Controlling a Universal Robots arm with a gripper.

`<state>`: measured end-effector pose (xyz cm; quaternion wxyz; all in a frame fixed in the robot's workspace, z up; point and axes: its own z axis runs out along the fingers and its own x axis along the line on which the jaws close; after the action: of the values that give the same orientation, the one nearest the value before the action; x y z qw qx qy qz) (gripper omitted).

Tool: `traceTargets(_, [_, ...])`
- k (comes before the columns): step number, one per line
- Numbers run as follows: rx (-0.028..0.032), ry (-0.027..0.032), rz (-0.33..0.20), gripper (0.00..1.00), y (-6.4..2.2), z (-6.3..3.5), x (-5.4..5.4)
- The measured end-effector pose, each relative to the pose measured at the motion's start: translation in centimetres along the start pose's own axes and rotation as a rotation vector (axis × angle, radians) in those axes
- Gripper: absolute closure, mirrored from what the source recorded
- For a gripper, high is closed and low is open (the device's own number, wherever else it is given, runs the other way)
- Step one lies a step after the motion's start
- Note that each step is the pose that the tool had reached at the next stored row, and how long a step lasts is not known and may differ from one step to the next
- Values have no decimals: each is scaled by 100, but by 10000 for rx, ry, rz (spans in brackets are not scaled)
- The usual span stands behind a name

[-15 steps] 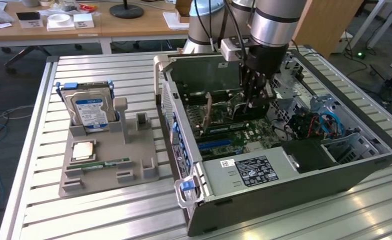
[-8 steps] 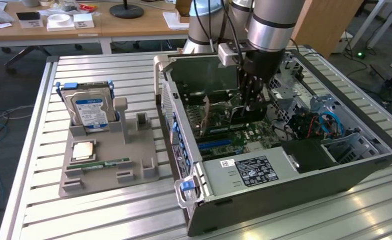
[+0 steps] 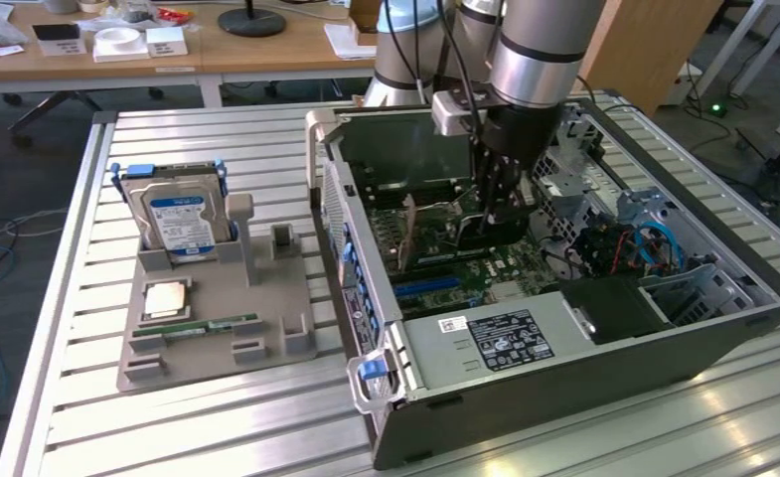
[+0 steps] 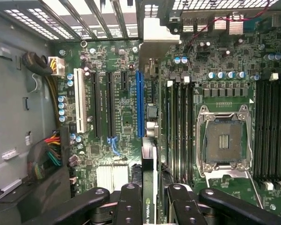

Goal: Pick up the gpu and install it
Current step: 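Insert the gpu into the slot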

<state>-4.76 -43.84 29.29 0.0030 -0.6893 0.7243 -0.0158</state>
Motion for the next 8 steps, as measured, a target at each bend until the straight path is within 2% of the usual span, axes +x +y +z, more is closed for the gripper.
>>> traceTargets(8, [0, 0, 0, 74, 9, 42, 70])
